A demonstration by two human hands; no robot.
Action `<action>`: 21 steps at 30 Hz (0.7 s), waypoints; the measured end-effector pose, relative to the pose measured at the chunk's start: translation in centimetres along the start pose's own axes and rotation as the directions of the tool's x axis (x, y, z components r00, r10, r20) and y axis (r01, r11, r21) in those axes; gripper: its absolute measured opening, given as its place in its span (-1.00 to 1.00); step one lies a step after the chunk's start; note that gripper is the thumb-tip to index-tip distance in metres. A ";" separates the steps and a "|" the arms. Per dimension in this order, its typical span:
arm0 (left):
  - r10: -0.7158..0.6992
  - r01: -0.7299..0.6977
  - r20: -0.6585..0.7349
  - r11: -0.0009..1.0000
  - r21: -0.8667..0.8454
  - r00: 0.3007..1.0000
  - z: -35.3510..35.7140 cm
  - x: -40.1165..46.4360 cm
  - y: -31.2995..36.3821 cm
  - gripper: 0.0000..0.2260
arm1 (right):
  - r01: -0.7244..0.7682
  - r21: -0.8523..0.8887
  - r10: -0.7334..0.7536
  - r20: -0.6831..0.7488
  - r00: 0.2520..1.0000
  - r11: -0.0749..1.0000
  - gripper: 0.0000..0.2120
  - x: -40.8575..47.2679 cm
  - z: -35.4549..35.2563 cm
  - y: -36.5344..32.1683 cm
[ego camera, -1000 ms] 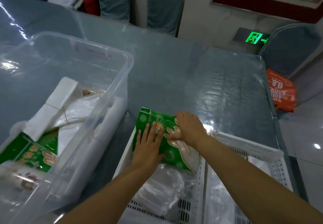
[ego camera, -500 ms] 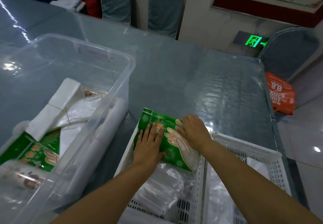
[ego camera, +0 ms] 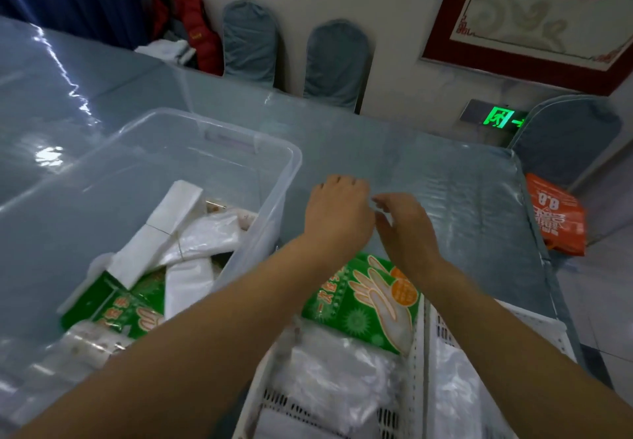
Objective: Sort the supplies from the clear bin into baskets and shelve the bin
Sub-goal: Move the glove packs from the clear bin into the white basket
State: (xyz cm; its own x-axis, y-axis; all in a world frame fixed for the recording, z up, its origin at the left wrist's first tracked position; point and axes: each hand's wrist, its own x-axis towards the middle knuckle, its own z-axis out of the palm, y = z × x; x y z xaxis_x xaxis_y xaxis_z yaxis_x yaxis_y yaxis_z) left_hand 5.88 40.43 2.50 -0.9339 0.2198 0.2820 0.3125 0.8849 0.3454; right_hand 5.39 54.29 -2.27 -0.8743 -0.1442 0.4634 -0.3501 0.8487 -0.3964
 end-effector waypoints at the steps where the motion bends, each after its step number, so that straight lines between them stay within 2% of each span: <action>1: 0.024 -0.024 -0.030 1.000 -0.017 0.999 -2.0 0.5 -0.7 -0.69 | 0.002 0.016 -0.002 -0.035 0.999 1.000 -0.81 0.6 -0.2 -1.2; 5: 0.056 -0.062 -0.130 0.997 -0.046 0.990 -8.0 0.0 -6.7 -0.75 | 0.065 0.046 -0.061 -0.068 0.996 0.997 -0.82 2.0 0.0 -6.2; 7: 0.034 -0.034 -0.045 0.999 -0.004 0.998 -9.6 -1.2 -11.5 -0.76 | 0.067 0.079 -0.064 -0.041 0.997 0.995 -0.82 2.5 0.9 -9.2; 10: -0.073 0.041 0.198 0.986 0.159 0.978 -9.9 -3.8 -19.5 -0.77 | 0.106 0.127 -0.106 -0.006 0.994 0.986 -0.84 3.3 2.8 -13.7; 11: -0.100 0.033 0.289 0.973 0.229 0.952 -9.7 -4.9 -22.0 -0.78 | 0.117 0.142 -0.117 -0.002 0.993 0.983 -0.85 3.6 3.6 -15.2; 13: -0.105 -0.092 0.503 0.932 0.351 0.858 -8.8 -7.1 -26.3 -0.79 | 0.127 0.178 -0.130 0.006 0.991 0.976 -0.86 4.3 5.2 -18.0; 15: -0.045 -0.286 0.704 0.894 0.345 0.709 -7.6 -8.9 -29.6 -0.79 | 0.121 0.216 -0.130 0.029 0.991 0.969 -0.86 4.7 6.9 -20.4; 16: -0.029 -0.364 0.768 0.869 0.336 0.640 -7.0 -9.6 -30.9 -0.80 | 0.113 0.226 -0.127 0.047 0.991 0.968 -0.86 4.8 7.7 -21.3; 18: 0.018 -0.513 0.838 0.798 0.317 0.546 -5.1 -10.6 -33.0 -0.81 | 0.068 0.226 -0.094 0.109 0.990 0.972 -0.87 4.8 9.1 -22.3; 19: 0.041 -0.561 0.849 0.767 0.310 0.526 -3.9 -10.9 -33.8 -0.81 | 0.029 0.211 -0.063 0.154 0.986 0.977 -0.87 4.7 9.6 -22.5; 21: -0.006 -0.537 0.841 0.767 0.352 0.542 -1.9 -11.0 -34.4 -0.80 | -0.049 0.176 0.012 0.204 0.979 0.983 -0.87 4.7 10.3 -22.4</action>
State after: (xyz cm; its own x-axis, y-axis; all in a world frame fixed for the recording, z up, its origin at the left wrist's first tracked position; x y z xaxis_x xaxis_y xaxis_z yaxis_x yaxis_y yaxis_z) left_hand 5.73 6.80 -10.83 -0.6536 0.4587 -0.6020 0.6801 0.7049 -0.2014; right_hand 5.67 29.36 0.62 -0.9287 -0.2347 0.2872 -0.3606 0.7521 -0.5516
